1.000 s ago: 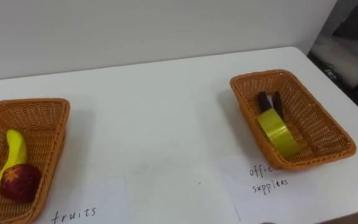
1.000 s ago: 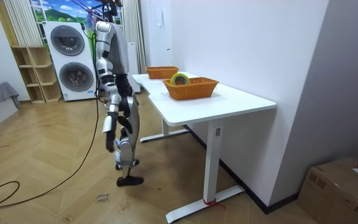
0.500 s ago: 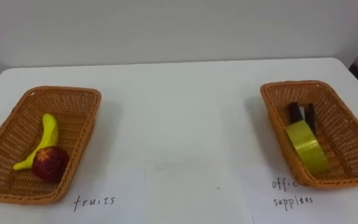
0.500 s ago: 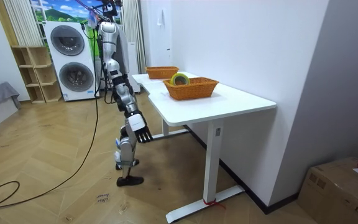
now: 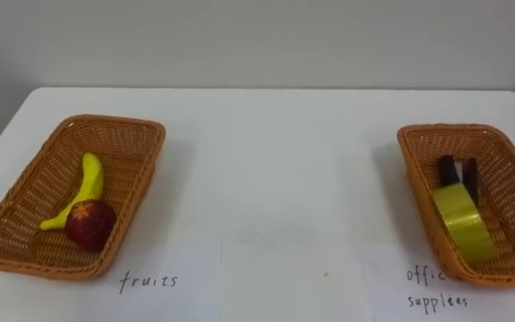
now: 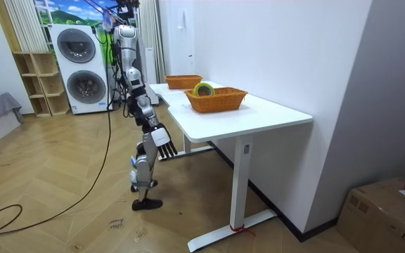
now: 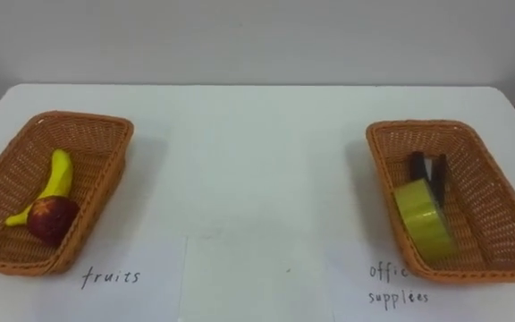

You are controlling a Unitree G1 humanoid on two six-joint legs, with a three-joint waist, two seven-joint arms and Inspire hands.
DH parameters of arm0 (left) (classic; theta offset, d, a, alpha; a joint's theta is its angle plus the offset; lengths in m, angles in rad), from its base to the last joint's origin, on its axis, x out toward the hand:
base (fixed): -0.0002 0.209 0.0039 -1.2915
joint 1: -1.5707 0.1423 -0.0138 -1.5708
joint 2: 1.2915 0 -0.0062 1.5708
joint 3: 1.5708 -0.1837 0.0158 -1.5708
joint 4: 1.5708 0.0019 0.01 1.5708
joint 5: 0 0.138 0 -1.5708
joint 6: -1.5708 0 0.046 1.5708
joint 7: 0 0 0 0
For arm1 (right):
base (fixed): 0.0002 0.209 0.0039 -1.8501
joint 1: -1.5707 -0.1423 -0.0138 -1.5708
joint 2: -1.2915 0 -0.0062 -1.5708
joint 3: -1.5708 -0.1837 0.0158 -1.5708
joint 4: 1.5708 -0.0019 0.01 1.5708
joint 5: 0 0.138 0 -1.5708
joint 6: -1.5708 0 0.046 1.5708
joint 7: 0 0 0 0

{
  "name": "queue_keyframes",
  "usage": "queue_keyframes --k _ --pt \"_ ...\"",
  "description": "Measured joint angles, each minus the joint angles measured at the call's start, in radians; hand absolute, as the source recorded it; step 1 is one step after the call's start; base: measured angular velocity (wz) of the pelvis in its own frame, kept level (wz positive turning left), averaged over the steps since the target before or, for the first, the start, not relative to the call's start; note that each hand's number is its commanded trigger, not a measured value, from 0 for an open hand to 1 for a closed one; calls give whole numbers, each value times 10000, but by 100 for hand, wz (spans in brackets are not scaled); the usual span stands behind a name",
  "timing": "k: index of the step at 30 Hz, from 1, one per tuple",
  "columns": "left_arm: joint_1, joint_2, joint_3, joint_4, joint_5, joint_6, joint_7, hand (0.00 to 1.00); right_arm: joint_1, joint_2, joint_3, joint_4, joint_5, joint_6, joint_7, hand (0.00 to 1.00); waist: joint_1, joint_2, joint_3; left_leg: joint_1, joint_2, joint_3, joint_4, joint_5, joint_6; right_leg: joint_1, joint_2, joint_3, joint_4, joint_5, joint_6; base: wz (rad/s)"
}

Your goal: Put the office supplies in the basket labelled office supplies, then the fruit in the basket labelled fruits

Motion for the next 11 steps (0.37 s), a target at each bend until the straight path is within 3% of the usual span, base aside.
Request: queue_keyframes --k 11 --pt "-111 2 22 -45 46 116 -361 0 -64 -5 98 267 220 11 619 0 5 -12 -4 -193 -28 -138 264 -12 12 -32 -36 -139 -20 -47 -10 4"
